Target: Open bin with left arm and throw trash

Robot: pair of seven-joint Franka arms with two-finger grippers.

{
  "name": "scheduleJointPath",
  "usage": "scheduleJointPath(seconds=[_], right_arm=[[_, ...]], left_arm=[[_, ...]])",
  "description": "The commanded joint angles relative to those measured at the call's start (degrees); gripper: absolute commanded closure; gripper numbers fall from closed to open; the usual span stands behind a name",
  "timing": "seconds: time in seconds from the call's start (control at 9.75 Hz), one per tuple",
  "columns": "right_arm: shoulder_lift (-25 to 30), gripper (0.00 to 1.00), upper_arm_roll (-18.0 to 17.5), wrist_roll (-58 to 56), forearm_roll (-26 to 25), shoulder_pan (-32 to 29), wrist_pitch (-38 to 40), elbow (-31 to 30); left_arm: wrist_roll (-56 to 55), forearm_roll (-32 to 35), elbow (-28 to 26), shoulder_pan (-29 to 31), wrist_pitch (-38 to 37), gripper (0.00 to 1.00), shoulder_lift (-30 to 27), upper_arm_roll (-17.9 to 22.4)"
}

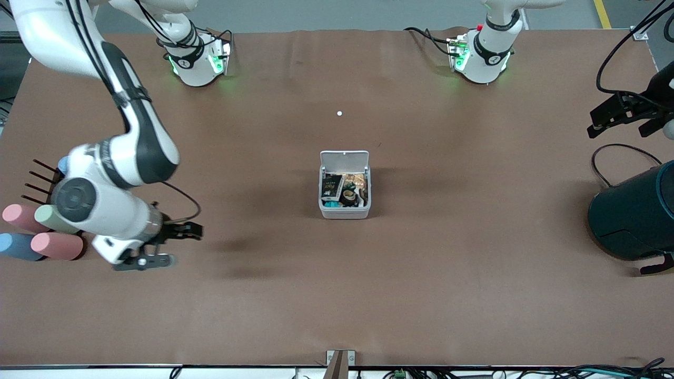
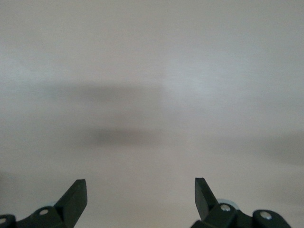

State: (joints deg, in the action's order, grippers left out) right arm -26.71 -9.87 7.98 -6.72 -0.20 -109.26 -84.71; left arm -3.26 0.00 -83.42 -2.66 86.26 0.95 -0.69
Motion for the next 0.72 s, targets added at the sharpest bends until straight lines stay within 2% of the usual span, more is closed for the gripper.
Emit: scheduleJointPath(seconds=[0.0, 0.1, 0.41, 0.62], right_arm=[[9.19, 0.0, 7.47, -0.15, 0.65, 4.67, 5.44, -2.3], [13.57, 0.0, 8.19, -0.07, 0.65, 4.68, 6.41, -2.48], [23.79, 0.0, 10.57, 0.02, 1.7, 4.86, 16.15, -2.39], [28.28, 0.0, 14.34, 0.02, 6.61, 5.12, 18.98, -2.04]], left_arm=[[-0.6, 0.26, 1.06, -0.06, -0.74, 0.0, 0.8, -0.54], [-0.69, 0.26, 1.06, -0.15, -0.74, 0.0, 0.8, -0.54], [-0.78, -0.26, 1.24, -0.06, -0.65, 0.0, 1.15, -0.36], [-0.43, -0.27, 1.15, 0.55, -0.65, 0.0, 0.98, -0.36]])
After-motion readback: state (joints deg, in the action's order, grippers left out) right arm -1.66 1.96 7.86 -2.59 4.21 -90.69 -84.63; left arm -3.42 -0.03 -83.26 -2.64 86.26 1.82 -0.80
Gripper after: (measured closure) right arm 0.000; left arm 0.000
